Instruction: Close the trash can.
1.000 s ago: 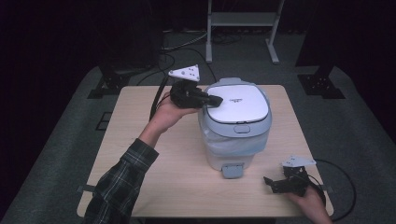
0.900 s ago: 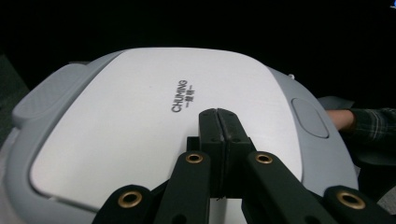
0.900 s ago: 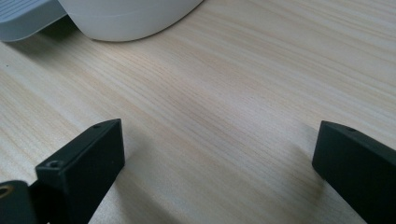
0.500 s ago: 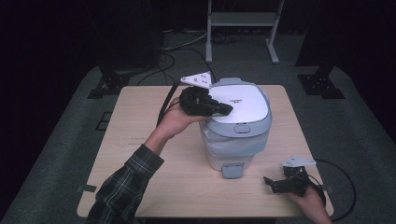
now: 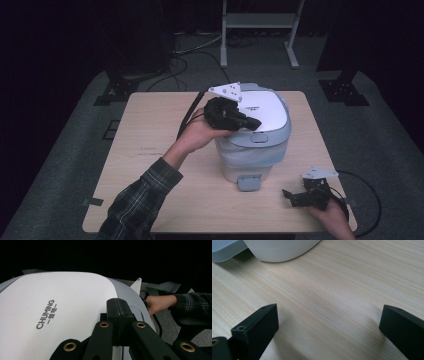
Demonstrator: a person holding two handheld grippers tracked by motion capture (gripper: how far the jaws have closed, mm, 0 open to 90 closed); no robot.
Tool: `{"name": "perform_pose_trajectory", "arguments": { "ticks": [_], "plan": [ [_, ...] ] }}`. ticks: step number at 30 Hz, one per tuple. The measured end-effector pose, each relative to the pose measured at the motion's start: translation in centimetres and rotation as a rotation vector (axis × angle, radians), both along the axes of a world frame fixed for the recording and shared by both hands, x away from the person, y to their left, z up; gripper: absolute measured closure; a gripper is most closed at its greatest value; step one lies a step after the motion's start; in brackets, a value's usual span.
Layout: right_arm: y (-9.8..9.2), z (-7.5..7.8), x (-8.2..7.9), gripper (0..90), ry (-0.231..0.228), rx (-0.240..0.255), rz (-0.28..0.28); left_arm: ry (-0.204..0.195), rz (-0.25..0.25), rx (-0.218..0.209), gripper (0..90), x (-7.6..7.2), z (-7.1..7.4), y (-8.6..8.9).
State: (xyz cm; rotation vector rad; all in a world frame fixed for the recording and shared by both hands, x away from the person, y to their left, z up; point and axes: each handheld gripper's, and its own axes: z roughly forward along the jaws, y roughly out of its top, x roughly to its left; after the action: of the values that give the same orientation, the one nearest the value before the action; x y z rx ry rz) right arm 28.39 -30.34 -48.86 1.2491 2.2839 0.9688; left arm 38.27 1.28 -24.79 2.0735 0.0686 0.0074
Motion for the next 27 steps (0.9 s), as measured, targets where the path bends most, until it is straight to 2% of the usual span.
{"name": "perform_pose_trajectory", "arguments": {
  "ticks": [3,5,6,7,9,12,14,18,22,27],
  "plan": [
    [0.0,0.0,0.0,1.2,0.0,0.0,0.0,0.042,-0.009,0.007,90.0,0.2,0.0,-0.2],
    [0.0,0.0,0.0,1.3,0.0,0.0,0.0,0.051,-0.019,0.013,90.0,0.2,0.0,-0.3],
    [0.0,0.0,0.0,1.3,0.0,0.0,0.0,0.044,-0.017,0.033,90.0,0.1,-0.2,-0.5],
    [0.0,0.0,0.0,1.2,-0.001,0.001,-0.001,0.034,-0.014,0.035,90.0,0.0,-0.2,-0.7],
    [0.0,0.0,0.0,1.0,0.001,-0.001,0.003,0.021,-0.011,0.031,90.0,-0.1,-0.2,-0.7],
    [0.0,0.0,0.0,1.0,0.001,-0.001,0.002,0.021,-0.016,0.02,90.0,-0.1,-0.3,-0.6],
    [0.1,0.0,0.0,1.0,0.001,-0.001,0.002,0.0,-0.009,0.015,89.8,-0.1,-0.3,-0.4],
    [0.0,0.0,0.0,1.0,0.0,-0.001,0.002,-0.009,0.023,-0.005,74.0,-0.2,-0.1,0.2],
    [0.0,0.0,0.0,1.0,0.0,-0.001,0.002,-0.005,0.059,-0.046,64.9,-0.1,0.4,1.6],
    [0.0,0.0,0.0,1.0,0.001,-0.001,0.002,-0.005,0.107,-0.06,49.4,-0.3,1.0,3.5]
  ]
}}
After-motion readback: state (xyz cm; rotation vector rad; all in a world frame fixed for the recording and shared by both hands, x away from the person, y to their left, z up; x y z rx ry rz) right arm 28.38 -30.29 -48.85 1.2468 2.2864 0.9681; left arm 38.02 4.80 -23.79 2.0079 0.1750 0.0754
